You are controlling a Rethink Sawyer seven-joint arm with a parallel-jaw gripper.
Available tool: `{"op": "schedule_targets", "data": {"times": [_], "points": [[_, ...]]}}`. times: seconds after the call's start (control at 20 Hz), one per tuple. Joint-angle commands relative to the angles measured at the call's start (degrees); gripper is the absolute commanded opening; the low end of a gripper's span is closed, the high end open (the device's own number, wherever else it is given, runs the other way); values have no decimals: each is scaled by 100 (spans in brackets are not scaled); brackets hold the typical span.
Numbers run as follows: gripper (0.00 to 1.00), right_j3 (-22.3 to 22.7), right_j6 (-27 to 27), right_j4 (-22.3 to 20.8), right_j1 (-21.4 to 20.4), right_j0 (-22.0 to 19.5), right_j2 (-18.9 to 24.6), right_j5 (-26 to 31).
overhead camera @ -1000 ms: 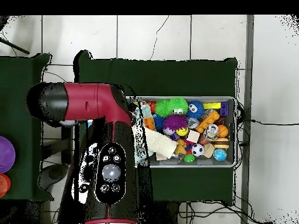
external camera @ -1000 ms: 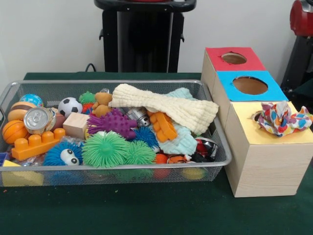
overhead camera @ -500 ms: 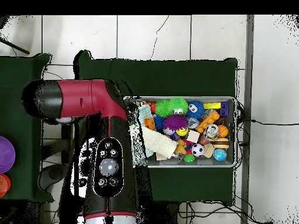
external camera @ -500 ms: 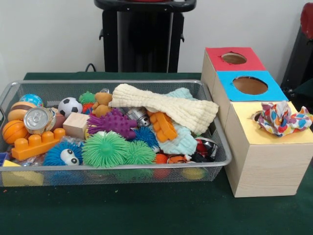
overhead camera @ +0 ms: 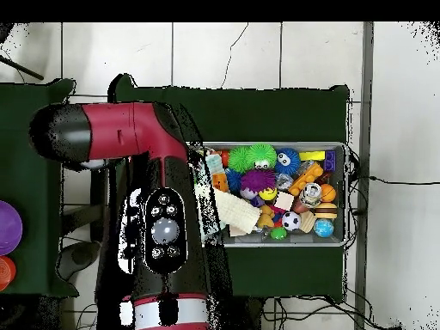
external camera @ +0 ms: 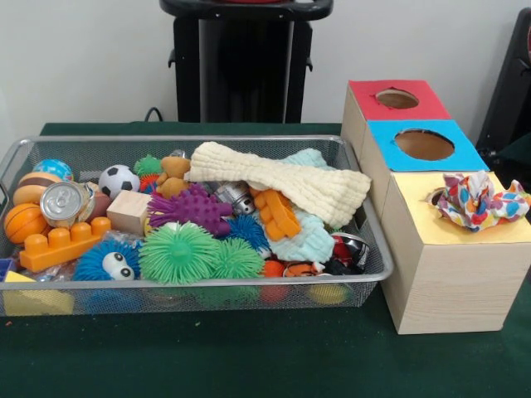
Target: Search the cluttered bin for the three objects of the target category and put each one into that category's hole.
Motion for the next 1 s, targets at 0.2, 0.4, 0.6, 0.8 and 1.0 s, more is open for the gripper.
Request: {"op": "schedule_targets", "data": {"times": [0.2,0.4,0.6,0.8,1.0], "points": [[0,104,-626,-362,245,-342,645,312],[0,89,-693,-450,305,-424,712,118],[0,142,-658,-483,288,-473,774,114],[0,26,-684,-577,363,-501,801,109],[0,-62,-702,-643,437,-545,862,88]]}}
